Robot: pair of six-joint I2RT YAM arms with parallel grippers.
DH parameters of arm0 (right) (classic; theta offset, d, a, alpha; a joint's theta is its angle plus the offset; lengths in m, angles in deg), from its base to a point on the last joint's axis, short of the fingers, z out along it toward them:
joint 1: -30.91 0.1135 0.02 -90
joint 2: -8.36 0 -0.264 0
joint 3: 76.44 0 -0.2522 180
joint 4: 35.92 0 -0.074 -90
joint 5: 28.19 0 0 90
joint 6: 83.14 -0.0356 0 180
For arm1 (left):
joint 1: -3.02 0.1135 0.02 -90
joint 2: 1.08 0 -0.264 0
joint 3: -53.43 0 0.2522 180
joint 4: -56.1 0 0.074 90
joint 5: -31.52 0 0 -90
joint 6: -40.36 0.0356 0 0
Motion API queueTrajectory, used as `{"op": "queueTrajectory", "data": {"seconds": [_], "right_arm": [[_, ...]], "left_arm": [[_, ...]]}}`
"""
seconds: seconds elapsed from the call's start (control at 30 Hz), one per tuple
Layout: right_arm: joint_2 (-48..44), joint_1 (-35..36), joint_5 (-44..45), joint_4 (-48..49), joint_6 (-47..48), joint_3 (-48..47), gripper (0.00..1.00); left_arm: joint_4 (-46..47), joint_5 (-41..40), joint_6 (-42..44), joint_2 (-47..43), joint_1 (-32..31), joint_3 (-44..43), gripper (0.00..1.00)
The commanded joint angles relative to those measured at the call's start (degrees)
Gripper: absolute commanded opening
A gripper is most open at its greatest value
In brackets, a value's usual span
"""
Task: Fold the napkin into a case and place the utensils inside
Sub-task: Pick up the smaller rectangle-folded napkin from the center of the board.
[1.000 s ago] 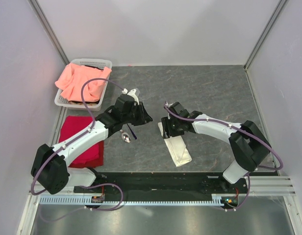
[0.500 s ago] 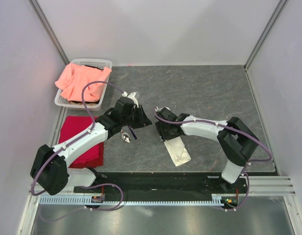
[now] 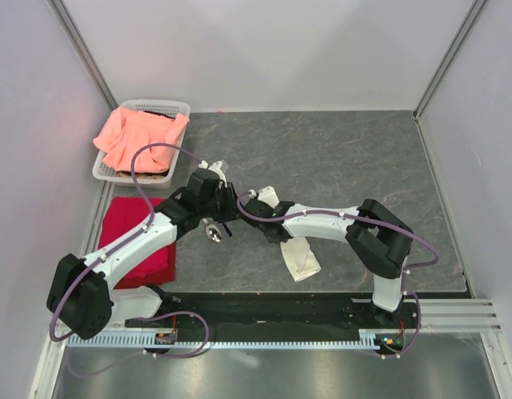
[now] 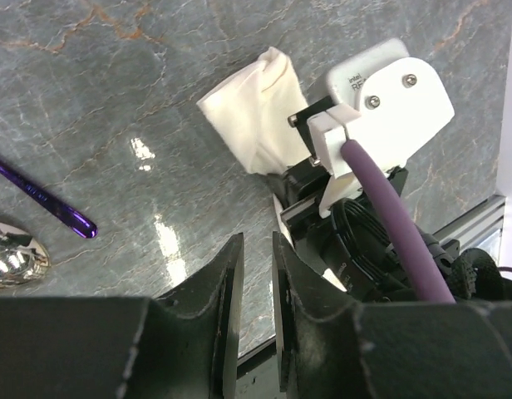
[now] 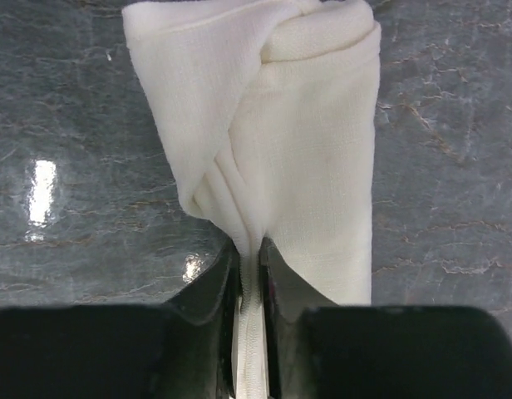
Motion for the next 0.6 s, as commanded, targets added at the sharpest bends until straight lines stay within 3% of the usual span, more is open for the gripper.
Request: {"op": "queueTrajectory", "data": {"seconds": [0.0,0.1,0.4,0.57], "right_arm": [[2.1,1.9,0.9,-2.9,-1.2,-2.6,0.08],[-0.8,1.9,-3.8,-2.0,-0.8,-3.9,0.0],[-9.3,-1.3,-27.4,6.5,-2.7,-3.3,0.0],[-11.0,-4.5,-44.3,18.3,-6.7,1.5,0.0]], "left_arm": [[4.3,1.4,-1.5,-1.8,0.1,-0.5,0.27],[3.4,1.6,-1.3,-2.7,1.3,-0.3,0.27],[-1.0,3.7,1.4,-7.8,9.0,1.3,0.27],[-4.1,3.9,2.7,-11.5,10.5,1.3,0.27]]}}
